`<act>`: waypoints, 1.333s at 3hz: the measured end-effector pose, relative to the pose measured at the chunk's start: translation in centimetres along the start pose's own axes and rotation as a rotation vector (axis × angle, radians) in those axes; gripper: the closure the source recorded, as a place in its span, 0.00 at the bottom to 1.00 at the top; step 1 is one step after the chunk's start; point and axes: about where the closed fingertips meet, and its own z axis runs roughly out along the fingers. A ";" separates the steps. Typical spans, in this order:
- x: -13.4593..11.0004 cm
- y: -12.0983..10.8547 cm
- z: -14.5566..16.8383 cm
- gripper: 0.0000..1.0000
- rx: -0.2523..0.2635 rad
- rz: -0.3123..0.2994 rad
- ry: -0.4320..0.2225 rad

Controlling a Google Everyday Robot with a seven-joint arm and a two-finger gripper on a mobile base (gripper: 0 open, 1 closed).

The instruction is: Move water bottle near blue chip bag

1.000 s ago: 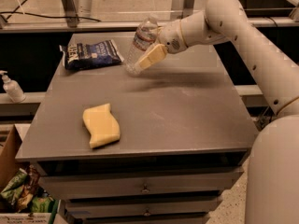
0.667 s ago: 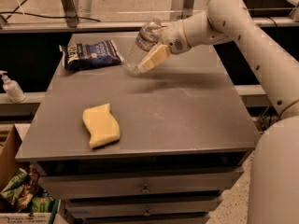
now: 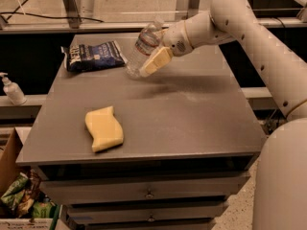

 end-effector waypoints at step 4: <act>-1.6 -0.1 2.6 0.00 -0.031 -0.038 0.024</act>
Offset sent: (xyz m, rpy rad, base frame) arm -0.0216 0.0691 0.0073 0.0032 -0.0102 0.1282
